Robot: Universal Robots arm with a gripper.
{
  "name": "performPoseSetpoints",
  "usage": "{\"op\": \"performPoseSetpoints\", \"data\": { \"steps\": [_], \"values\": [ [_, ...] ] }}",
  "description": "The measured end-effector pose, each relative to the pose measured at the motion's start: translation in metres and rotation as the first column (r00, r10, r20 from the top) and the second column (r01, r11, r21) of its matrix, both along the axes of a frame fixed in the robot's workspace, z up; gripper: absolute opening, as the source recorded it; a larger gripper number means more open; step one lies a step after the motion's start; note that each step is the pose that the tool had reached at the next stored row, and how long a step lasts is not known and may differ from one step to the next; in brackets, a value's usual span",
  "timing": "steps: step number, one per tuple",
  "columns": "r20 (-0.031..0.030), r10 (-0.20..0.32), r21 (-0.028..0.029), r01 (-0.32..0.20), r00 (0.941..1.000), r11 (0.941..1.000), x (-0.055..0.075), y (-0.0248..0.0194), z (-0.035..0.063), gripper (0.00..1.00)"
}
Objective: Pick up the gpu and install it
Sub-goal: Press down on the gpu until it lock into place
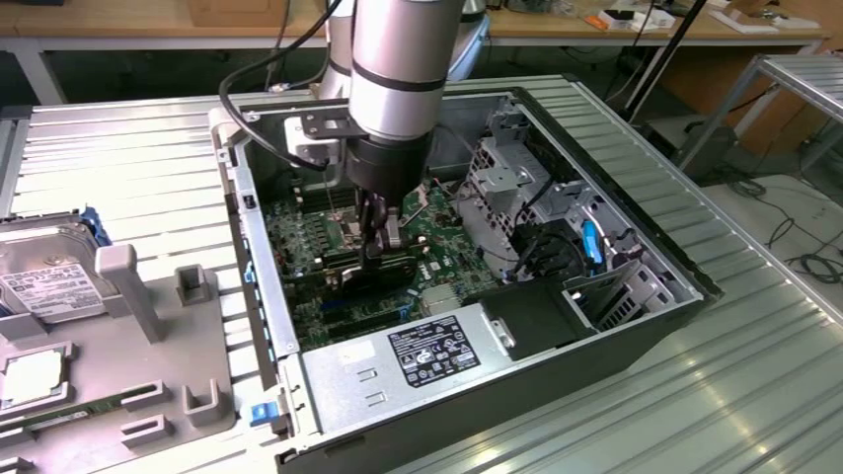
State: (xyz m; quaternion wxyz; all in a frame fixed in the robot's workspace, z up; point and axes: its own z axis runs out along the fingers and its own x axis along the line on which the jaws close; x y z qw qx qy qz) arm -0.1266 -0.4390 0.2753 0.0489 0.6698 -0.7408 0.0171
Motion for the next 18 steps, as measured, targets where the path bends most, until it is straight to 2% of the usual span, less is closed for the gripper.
{"op": "performPoseSetpoints", "data": {
  "steps": [6, 8, 10, 15, 16, 18],
  "values": [
    [0.0026, 0.001, 0.0018, -0.001, 1.0, 1.0, 0.0, 0.0, -0.0045, 0.11],
    [0.0034, 0.0, 0.0053, 0.0, 1.0, 1.0, 0.0, 0.0001, -0.0002, 0.11],
    [0.0029, 0.001, 0.0052, -0.001, 1.0, 1.0, 0.0, 0.0001, 0.0082, 0.11],
    [0.0035, 0.001, 0.006, -0.001, 1.0, 1.0, -0.005, -0.0001, 0.0095, 0.11],
    [0.0048, 0.001, 0.0061, -0.001, 1.0, 1.0, -0.01, -0.0001, 0.0091, 0.11],
    [0.0175, 0.001, 0.008, -0.001, 0.9998, 1.0, -0.013, 0.0, 0.0058, 0.11]
  ]
}}
